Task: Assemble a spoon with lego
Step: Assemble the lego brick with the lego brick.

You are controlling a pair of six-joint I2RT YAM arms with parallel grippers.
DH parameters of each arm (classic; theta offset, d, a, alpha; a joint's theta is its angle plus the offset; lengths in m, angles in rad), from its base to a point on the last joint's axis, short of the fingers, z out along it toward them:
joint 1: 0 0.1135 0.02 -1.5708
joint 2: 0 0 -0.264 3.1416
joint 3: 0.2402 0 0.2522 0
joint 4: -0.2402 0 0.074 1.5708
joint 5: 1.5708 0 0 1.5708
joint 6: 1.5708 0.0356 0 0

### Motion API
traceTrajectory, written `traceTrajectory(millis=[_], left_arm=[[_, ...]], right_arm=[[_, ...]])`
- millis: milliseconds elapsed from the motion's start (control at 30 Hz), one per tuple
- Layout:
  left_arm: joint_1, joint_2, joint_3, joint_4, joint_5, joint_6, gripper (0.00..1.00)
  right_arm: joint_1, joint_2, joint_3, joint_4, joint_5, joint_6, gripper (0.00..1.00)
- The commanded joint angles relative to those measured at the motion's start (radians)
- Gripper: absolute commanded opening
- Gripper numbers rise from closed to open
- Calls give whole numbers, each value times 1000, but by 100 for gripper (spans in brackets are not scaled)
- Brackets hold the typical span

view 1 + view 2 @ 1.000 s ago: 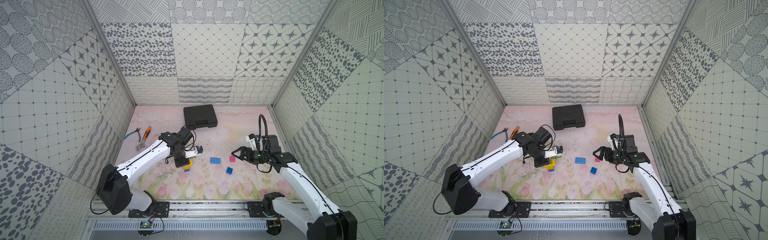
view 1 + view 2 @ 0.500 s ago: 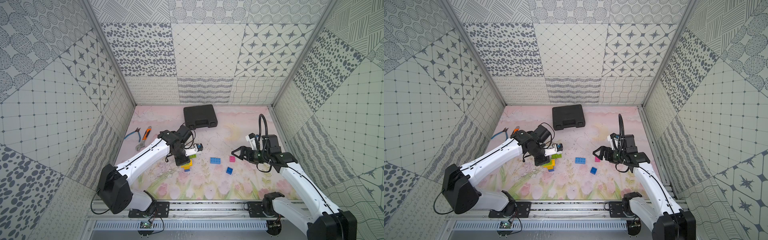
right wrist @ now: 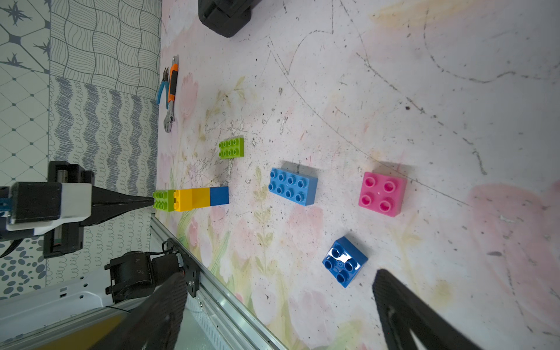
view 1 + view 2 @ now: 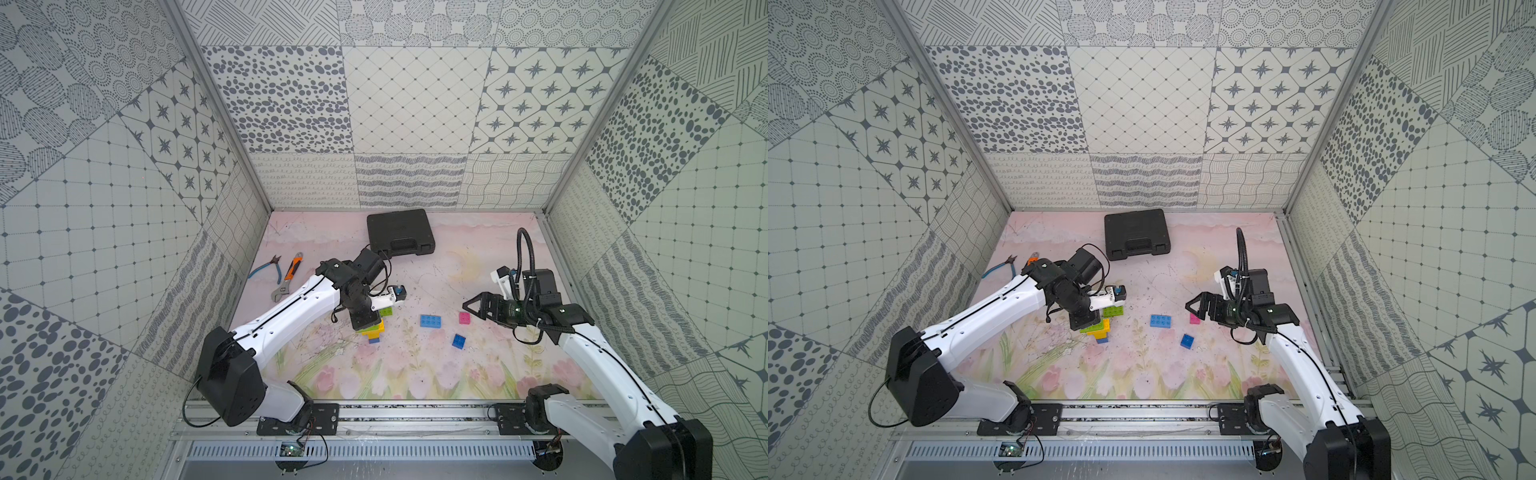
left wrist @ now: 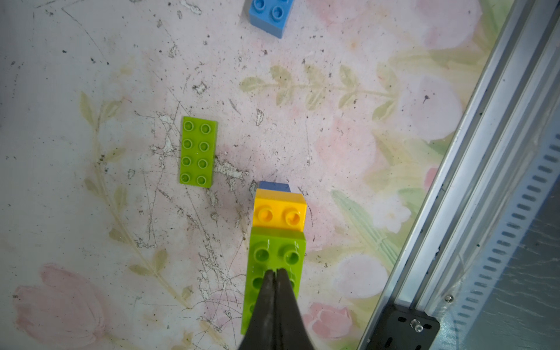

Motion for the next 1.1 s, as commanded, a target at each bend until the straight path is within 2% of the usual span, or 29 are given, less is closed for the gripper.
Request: traceTrajectory(millis=[0,567,800,1067], left_arm=[[6,13,-2,-13,-14,-2,0],[6,19,-94,46,25,-25,0],[11,-46,-174,84,34,-74,0],[12,-139,-242,119,-6,-133,0]], right_arm=[[3,-3,-10,30,-5,-16,98],[3,-6,-17,33,-1,-18,98],[3,-20,-20,32,-4,-16,98],[3,-18,-21,36,-5,-16,98]])
